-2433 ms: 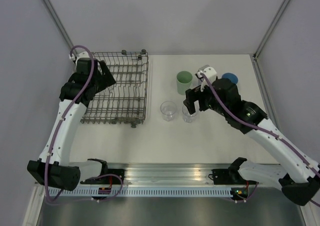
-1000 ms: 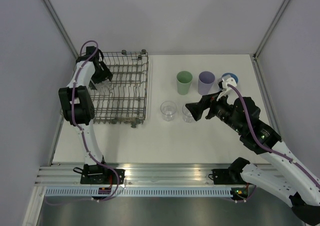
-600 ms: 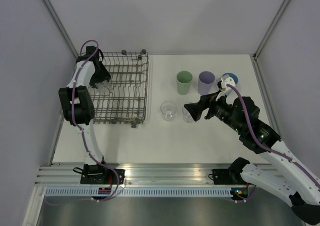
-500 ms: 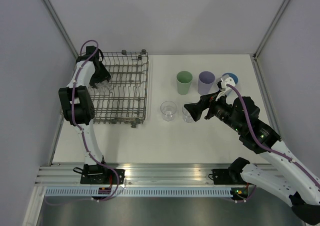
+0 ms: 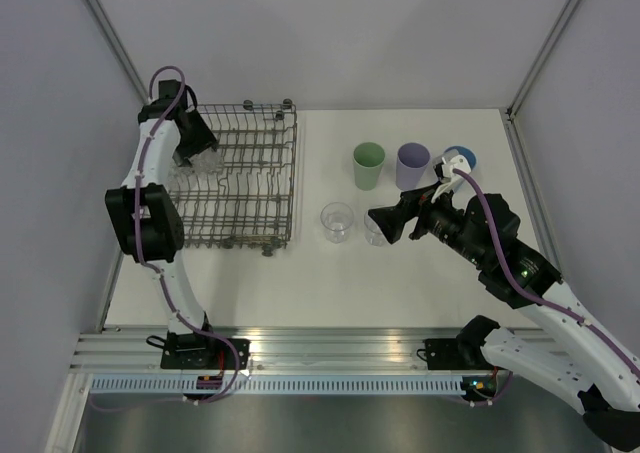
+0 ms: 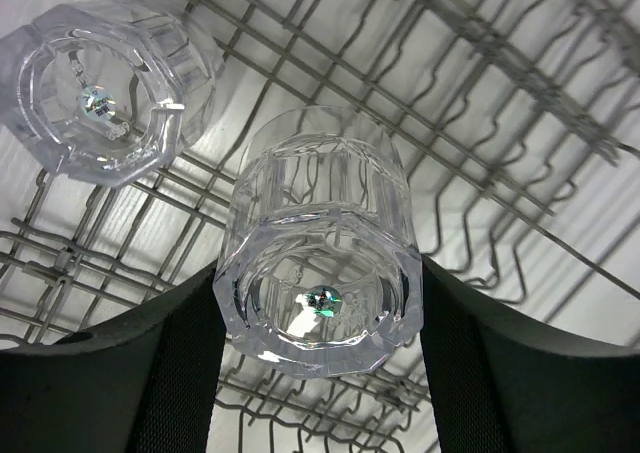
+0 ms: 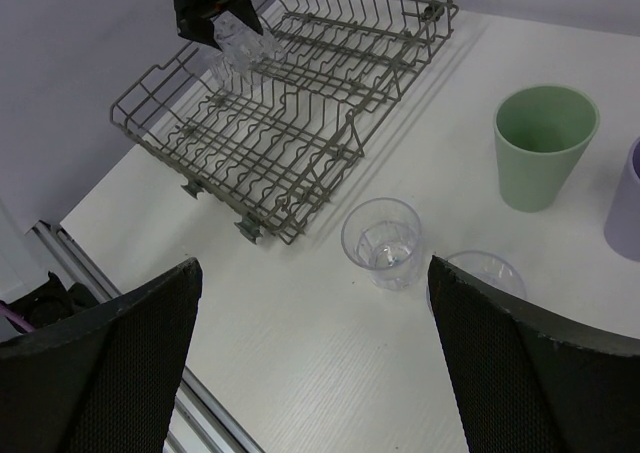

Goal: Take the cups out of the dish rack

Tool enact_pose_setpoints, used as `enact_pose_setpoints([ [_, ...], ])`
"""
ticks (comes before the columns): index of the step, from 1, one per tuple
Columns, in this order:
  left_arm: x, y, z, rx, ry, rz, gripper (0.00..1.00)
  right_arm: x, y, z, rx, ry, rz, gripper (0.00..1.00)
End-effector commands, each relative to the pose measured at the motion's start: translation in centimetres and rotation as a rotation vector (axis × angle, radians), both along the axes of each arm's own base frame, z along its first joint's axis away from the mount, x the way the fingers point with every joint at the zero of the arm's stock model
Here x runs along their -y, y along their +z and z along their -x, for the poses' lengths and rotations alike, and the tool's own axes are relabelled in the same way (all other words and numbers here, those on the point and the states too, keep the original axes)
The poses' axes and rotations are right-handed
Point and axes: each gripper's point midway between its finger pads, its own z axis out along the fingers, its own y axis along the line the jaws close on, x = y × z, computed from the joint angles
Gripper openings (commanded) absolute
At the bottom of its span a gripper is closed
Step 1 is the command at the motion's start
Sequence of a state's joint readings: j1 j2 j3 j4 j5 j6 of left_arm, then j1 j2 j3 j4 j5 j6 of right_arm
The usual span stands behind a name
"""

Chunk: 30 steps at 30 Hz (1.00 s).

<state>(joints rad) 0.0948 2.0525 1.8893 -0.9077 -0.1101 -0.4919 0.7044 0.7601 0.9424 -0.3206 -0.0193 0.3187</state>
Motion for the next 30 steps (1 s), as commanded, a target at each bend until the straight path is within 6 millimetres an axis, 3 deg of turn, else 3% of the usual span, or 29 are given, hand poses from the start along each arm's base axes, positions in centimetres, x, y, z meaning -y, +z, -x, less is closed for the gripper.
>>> enact_pose_setpoints([
  [1,1.4,7.8,0.4,0.182,-0.077,0.043,0.02,-0.1,1.2,-0.2,0.042,-0.003,-0.027,0.98],
  [3,2.4,10.2,1.0,0.238,-0.113,0.071,0.02,-0.2,1.1,-0.4,0.038,-0.009,-0.029,0.98],
  [8,7.4,15.7,2.7,0.408,-0.283,0.257,0.02,-0.7,0.9,-0.8,0.02,-0.014,-0.056,0.98],
  [9,8.2,17.9,3.5,0.469,-0.312,0.275,0.02,-0.8,0.7,-0.9,0.012,-0.015,-0.066,0.98],
  [10,10.3,18.4,4.3,0.483,-0.381,0.339,0.02,-1.0,0.9,-1.0,0.02,-0.011,-0.08,0.98],
  [14,14.5,22.6,7.0,0.596,-0.535,0.42,0.02,-1.7,0.4,-1.5,-0.017,-0.014,-0.107,0.98],
  [15,17.5,24.0,8.5,0.629,-0.638,0.477,0.02,-2.0,0.0,-1.9,-0.035,-0.023,-0.113,0.98],
  [17,19.4,25.9,9.6,0.692,-0.71,0.542,0.02,-2.3,0.1,-2.2,-0.042,-0.024,-0.129,0.98],
  [22,23.7,28.6,15.2,0.755,-0.907,0.733,0.02,-4.2,0.6,-1.7,-0.068,0.064,-0.151,0.98],
  [25,25.3,30.1,18.6,0.801,-1.025,0.856,0.02,-5.2,2.5,-0.7,-0.06,0.146,-0.209,0.98],
  [30,26.8,30.6,22.5,0.801,-1.117,0.952,0.02,-6.6,6.1,1.6,-0.012,0.317,-0.338,0.98],
])
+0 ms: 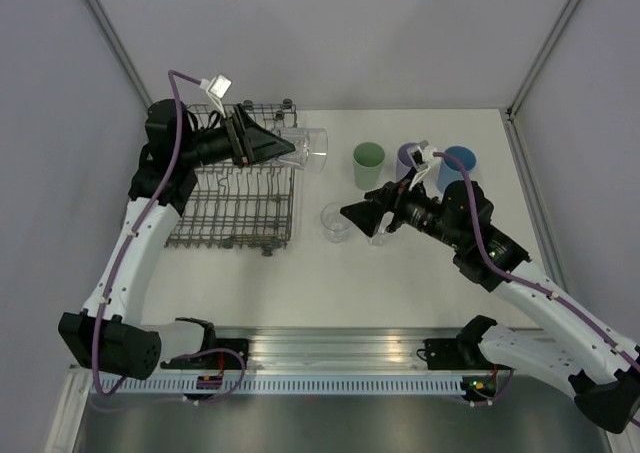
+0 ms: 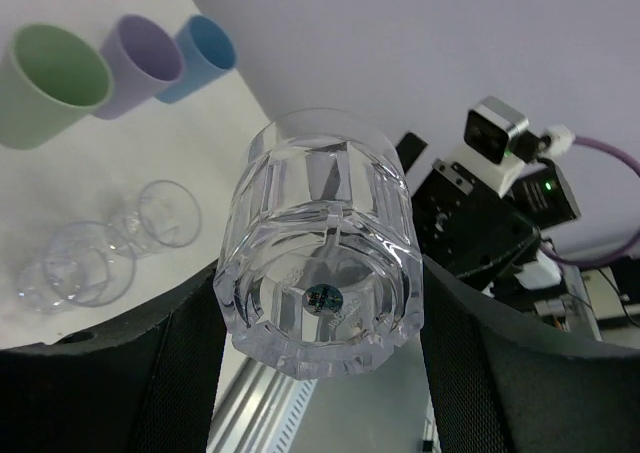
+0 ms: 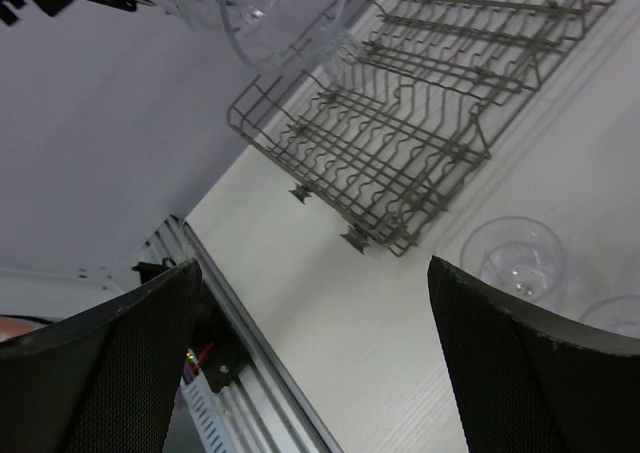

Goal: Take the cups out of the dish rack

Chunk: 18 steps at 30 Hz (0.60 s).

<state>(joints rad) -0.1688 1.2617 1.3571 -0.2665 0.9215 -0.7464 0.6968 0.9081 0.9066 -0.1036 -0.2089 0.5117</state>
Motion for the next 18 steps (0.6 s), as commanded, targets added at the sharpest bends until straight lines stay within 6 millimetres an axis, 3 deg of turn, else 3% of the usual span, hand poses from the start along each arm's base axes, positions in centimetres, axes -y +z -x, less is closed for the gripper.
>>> enact_pose_setpoints([
  [1,1.5,4.5,4.8,0.139,-0.161,0.107,0.02,-1.4,7.2,2.5,0.121,0.166,-0.21,0.98],
  [5,2.0,5.4,7.2,0.184,-0.212,0.152,0.02,-2.1,9.5,4.6,0.156,0.291,-0.292,0.98],
  [13,3.1,4.3,9.9,0.124,-0.289,0.231,0.02,-2.4,13.3,6.1,0.236,0.384,-0.374,0.89],
  [17,3.5,4.3,10.6,0.128,-0.302,0.238,0.02,-3.0,14.3,6.6,0.225,0.443,-0.415,0.72],
  [18,3.7,4.3,10.8,0.13,-0.311,0.238,0.02,-3.4,14.3,6.4,0.222,0.457,-0.418,0.64],
])
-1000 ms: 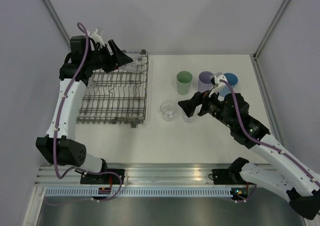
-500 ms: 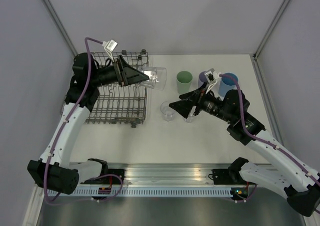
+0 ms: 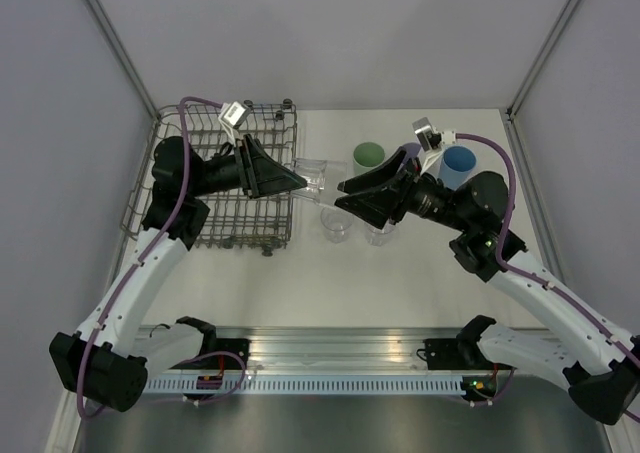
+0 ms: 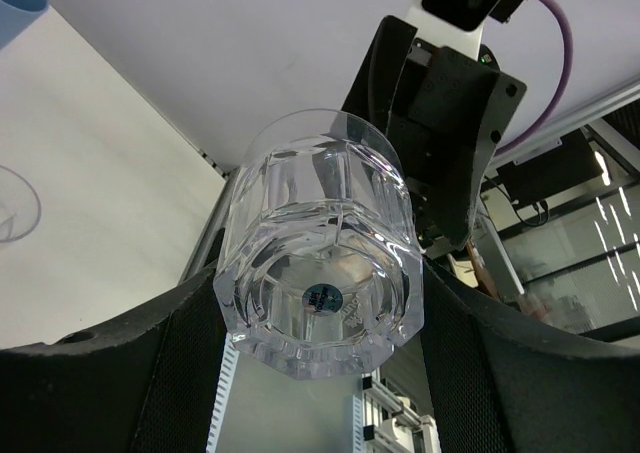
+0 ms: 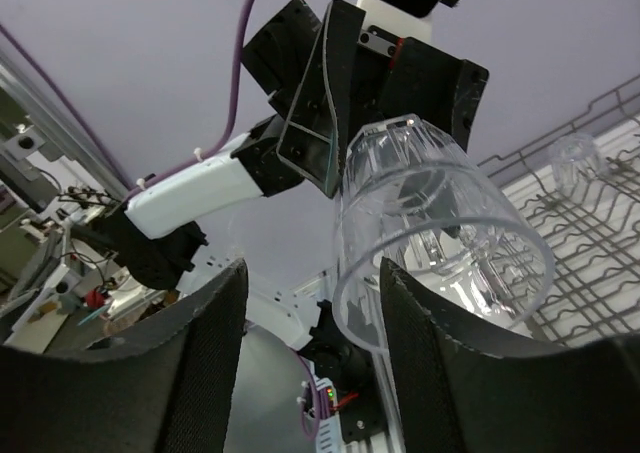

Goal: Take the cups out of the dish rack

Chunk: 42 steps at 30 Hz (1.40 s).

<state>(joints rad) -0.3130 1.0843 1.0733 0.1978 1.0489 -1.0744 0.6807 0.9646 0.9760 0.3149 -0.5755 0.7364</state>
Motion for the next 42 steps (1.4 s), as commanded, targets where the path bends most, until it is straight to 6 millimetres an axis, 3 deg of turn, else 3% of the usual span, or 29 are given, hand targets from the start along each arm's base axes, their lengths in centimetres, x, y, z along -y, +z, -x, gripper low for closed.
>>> enact_pose_setpoints([
  [1,0.1,2.5,2.0,0.087,-0.036,0.054,0.02,-0.2,3.5,1.7,0.069,0.105,-0.081,0.59],
  [5,0.1,2.3,2.2,0.089,-0.04,0.051,0.02,-0.6,3.5,1.7,0.055,0.127,-0.082,0.46],
  [8,0.1,2.2,2.2,0.092,-0.039,0.05,0.02,-0.4,3.5,1.9,0.062,0.129,-0.081,0.26],
  [9,0.1,2.2,2.2,0.089,-0.04,0.049,0.02,-0.5,3.4,1.9,0.061,0.131,-0.078,0.07],
  [10,0.1,2.1,2.3,0.089,-0.043,0.048,0.02,-0.4,3.4,1.9,0.063,0.129,-0.077,0.02],
  [14,0.1,2.1,2.2,0.092,-0.04,0.048,0.07,-0.3,3.4,2.0,0.075,0.124,-0.068,0.0],
  [15,0.1,2.2,2.2,0.095,-0.04,0.048,0.13,-0.3,3.2,1.9,0.078,0.118,-0.058,0.0],
  [17,0.1,2.0,2.0,0.09,-0.03,0.045,0.53,-0.2,3.2,2.0,0.087,0.114,-0.052,0.0],
  [19,0.1,1.7,1.8,0.084,-0.023,0.04,0.83,-0.1,2.9,1.9,0.094,0.099,-0.037,0.0],
  [21,0.1,1.1,1.2,0.061,0.013,0.011,0.99,0.0,2.3,1.6,0.08,0.072,-0.008,0.0],
  [23,-0.1,1.2,0.5,0.074,0.067,-0.025,1.0,0.4,2.2,1.0,0.119,0.019,0.029,0.0],
  [24,-0.4,0.9,-0.8,0.119,0.147,-0.055,1.0,0.4,0.8,0.5,0.079,-0.006,0.089,0.0],
  [26,-1.3,-1.2,-2.9,0.081,0.277,-0.153,1.0,1.4,0.5,-1.2,0.1,-0.125,0.145,0.0],
  [27,-1.7,-2.5,-3.5,0.035,0.319,-0.201,1.0,1.7,-1.4,-1.7,0.043,-0.157,0.215,0.01],
  [28,-2.1,-3.4,-4.3,0.017,0.366,-0.238,1.0,2.4,-1.4,-2.8,0.028,-0.232,0.239,0.0],
  [29,-3.0,-4.3,-5.8,0.011,0.461,-0.282,1.0,2.8,-3.1,-3.2,0.006,-0.259,0.309,0.0],
  [31,-4.0,-6.1,-6.7,-0.026,0.527,-0.348,1.0,4.1,-3.9,-4.6,-0.019,-0.365,0.368,0.0],
  [32,-4.6,-6.8,-7.3,-0.027,0.57,-0.38,1.0,4.8,-5.5,-4.9,-0.057,-0.396,0.437,0.0],
  [34,-5.1,-7.6,-7.4,-0.037,0.588,-0.418,1.0,6.1,-6.2,-5.5,-0.048,-0.459,0.509,0.01],
  [35,-5.4,-7.8,-7.4,-0.022,0.6,-0.441,1.0,7.6,-8.0,-6.2,-0.087,-0.532,0.594,0.01],
  [38,-6.4,-8.3,-7.2,-0.008,0.624,-0.503,1.0,11.0,-10.3,-7.6,-0.121,-0.691,0.763,0.0],
  [42,-8.2,-8.8,-6.4,0.021,0.67,-0.597,1.0,14.0,-13.1,-8.5,-0.182,-0.789,0.943,0.0],
])
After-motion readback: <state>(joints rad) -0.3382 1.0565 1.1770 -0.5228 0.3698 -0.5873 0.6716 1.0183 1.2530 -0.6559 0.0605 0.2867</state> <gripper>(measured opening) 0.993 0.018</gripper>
